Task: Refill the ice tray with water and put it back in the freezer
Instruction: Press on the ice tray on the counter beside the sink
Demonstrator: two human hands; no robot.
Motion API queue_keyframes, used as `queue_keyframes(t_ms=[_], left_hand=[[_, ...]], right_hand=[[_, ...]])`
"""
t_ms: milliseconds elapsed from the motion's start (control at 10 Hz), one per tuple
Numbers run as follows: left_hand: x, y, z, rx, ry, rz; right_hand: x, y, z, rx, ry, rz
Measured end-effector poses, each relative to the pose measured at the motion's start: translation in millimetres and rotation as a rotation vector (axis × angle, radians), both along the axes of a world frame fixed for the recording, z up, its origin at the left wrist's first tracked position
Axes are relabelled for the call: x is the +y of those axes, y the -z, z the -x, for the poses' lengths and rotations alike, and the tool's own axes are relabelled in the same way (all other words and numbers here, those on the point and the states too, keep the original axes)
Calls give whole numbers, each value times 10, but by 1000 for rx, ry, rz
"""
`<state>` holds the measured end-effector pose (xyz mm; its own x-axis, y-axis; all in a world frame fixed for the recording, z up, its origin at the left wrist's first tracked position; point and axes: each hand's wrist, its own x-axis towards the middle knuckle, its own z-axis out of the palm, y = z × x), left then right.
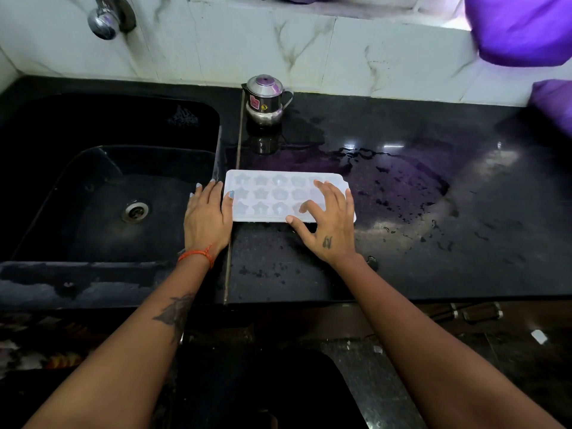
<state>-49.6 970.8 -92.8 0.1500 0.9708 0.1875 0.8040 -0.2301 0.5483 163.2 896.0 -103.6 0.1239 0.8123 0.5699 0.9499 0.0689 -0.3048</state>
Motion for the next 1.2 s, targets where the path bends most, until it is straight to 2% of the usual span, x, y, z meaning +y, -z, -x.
queue_keyframes(t_ms=[300,800,1200], left_hand=[[3,-5,-2,0,0,4],[26,2,-2,6,2,9],[24,5,1,4,1,5]], right_hand=[[147,-133,147,15,-45,-47],[157,-4,240,-73,-115,55],[158,11,235,-74,-73,22]])
